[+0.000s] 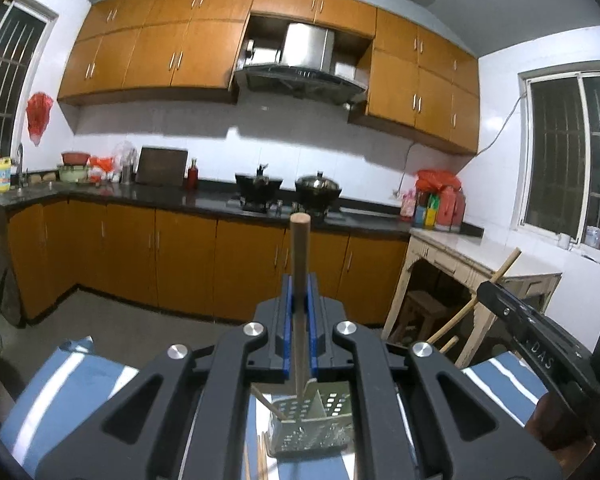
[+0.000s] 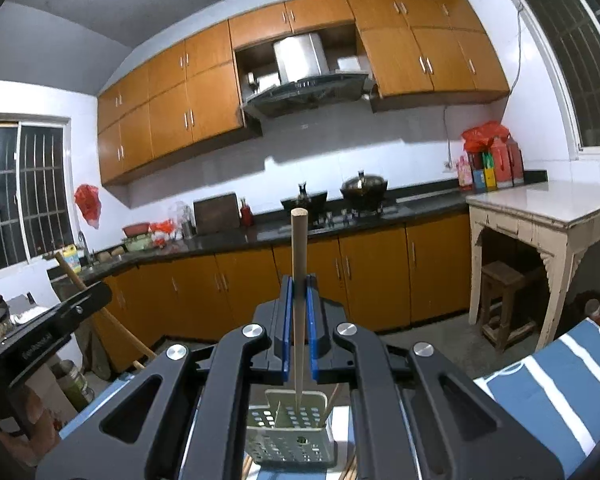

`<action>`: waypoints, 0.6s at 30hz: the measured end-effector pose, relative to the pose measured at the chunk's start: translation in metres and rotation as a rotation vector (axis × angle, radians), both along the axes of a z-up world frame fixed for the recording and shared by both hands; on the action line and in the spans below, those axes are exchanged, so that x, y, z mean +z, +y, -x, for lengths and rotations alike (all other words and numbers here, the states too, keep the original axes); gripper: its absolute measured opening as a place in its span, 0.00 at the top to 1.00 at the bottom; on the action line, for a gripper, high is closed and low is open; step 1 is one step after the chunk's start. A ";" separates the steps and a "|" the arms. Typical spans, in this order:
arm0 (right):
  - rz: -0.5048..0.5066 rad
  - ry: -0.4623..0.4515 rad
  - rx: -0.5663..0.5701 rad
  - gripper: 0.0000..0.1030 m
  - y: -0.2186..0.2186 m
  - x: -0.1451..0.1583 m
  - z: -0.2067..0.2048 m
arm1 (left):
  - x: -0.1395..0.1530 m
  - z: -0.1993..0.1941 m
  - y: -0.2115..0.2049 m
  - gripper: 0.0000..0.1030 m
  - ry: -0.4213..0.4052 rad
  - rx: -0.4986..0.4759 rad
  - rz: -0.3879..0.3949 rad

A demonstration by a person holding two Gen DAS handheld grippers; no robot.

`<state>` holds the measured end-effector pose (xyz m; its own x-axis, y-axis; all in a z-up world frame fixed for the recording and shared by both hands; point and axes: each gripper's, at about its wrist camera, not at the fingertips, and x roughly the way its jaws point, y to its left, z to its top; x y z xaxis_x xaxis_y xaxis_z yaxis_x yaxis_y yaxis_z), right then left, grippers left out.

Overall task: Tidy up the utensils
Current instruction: 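Lift both held chopsticks upright and carry them over the green holder, then open both tools to release the chopsticks into the green holder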

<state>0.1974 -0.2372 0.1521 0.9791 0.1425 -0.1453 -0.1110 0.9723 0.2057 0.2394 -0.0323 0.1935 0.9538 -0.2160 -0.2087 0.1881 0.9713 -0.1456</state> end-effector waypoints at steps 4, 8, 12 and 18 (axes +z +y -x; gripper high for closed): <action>0.000 0.052 0.004 0.93 0.002 -0.016 -0.008 | -0.023 -0.016 -0.002 0.93 0.054 -0.001 -0.001; 0.004 0.108 0.009 0.92 0.004 -0.025 -0.016 | -0.040 -0.027 -0.005 0.92 0.094 -0.001 -0.018; 0.012 0.122 0.008 0.73 0.004 -0.026 -0.011 | -0.045 -0.028 -0.001 0.86 0.113 0.004 -0.020; 0.002 0.095 -0.013 0.61 -0.006 -0.015 0.008 | -0.033 -0.011 0.008 0.72 0.093 0.024 -0.015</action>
